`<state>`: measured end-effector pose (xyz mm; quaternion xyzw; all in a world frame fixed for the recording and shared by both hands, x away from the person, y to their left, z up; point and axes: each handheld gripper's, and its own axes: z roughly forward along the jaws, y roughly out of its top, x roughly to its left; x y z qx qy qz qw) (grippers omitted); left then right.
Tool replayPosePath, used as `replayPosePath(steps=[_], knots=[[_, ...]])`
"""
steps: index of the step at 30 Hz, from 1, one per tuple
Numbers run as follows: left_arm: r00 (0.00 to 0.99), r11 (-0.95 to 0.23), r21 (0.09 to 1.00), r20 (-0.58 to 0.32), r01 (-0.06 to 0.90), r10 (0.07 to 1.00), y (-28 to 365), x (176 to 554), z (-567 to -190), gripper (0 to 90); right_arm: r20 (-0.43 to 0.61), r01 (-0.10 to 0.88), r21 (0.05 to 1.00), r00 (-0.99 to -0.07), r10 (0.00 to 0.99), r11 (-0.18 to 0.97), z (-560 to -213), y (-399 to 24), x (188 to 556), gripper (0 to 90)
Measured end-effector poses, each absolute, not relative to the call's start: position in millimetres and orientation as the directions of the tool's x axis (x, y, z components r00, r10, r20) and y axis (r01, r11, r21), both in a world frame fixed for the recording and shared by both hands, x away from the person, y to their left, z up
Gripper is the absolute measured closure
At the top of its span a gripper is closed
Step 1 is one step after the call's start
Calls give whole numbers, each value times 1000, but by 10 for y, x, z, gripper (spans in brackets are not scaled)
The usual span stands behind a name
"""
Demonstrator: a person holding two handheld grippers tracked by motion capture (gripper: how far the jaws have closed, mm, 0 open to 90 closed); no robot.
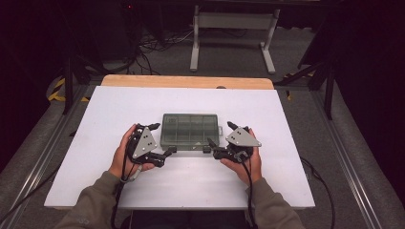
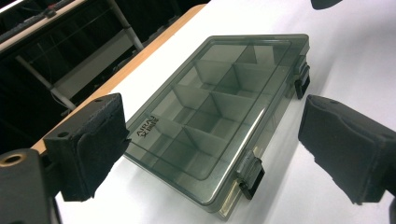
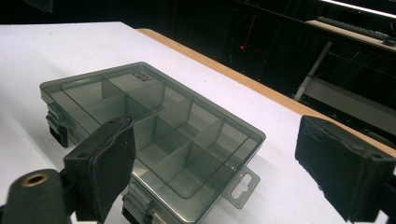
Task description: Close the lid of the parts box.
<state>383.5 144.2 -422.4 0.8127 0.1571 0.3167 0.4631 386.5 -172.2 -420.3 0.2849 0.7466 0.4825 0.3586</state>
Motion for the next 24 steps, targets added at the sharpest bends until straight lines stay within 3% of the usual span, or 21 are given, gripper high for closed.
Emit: replayPosePath(steps=[24], knots=[[749,-532,843,402,-79,527,1526,3657,-4126,86,-321,43,908,-566,759,416,-4129,-1732,3713,139]])
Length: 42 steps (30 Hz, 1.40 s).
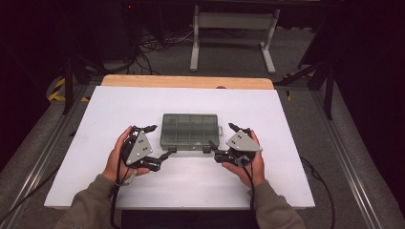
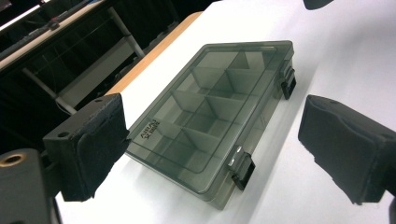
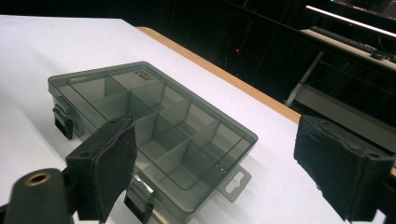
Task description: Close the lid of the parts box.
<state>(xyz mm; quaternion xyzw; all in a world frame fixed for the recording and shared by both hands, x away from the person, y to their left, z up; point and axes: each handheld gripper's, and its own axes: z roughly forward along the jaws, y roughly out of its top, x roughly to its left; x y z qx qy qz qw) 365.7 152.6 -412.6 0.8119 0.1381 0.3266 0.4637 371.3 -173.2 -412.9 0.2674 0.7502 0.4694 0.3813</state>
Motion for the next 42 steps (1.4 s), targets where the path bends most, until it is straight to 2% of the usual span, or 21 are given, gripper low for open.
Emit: replayPosePath(steps=[42], knots=[[729,-558,823,446,-106,520,1772,3308,-4112,76,-371,23,888,-555,745,460,-4115,-1893,3380,140]])
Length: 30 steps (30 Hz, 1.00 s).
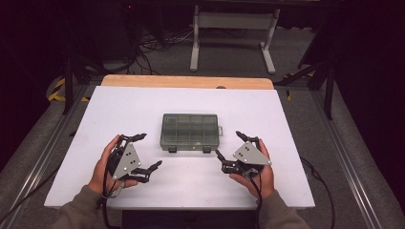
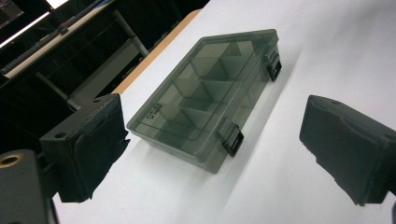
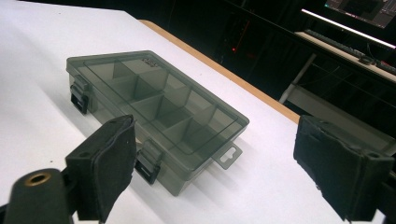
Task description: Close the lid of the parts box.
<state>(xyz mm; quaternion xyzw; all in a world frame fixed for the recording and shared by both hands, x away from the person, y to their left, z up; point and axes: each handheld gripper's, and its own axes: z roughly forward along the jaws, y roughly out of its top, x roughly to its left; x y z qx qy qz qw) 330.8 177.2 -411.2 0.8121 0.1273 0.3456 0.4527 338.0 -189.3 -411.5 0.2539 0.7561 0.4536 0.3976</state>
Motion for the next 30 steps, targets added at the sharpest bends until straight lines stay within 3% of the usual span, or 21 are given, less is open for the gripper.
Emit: replayPosePath(steps=[30], knots=[[724,-579,807,467,-115,508,1919,3049,-4271,76,-420,18,853,-569,707,522,-4289,-2011,3073,139]])
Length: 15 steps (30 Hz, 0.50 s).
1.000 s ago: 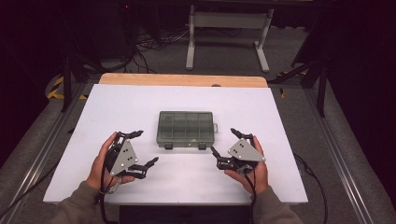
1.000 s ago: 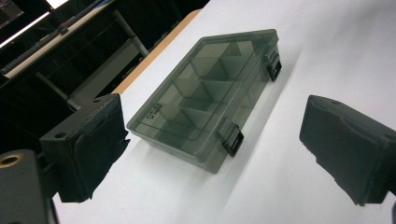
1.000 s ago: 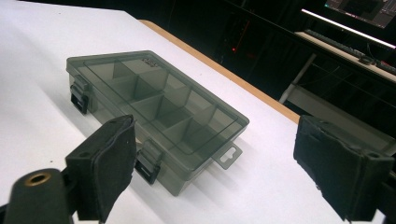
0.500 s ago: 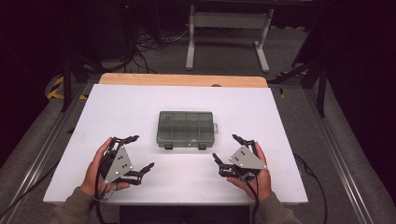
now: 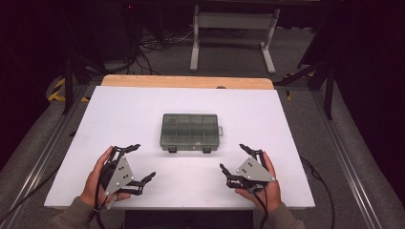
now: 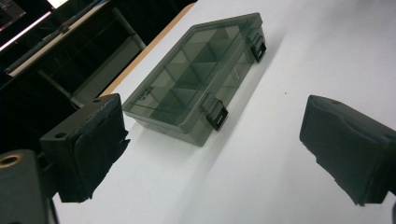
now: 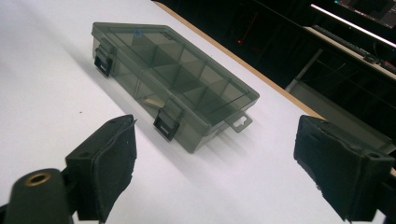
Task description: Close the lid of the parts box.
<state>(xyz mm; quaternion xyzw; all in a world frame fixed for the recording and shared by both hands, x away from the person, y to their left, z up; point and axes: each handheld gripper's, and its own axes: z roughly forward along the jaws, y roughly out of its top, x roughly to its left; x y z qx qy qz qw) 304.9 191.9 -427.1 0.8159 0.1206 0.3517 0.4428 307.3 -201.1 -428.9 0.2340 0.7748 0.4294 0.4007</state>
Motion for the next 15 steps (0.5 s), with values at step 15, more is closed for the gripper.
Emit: replayPosePath(steps=[15], knots=[[722,-573,816,443,-79,532,2048,3016,-4416,75,-419,46,844,-566,710,535,-4406,-2114,3009,132]])
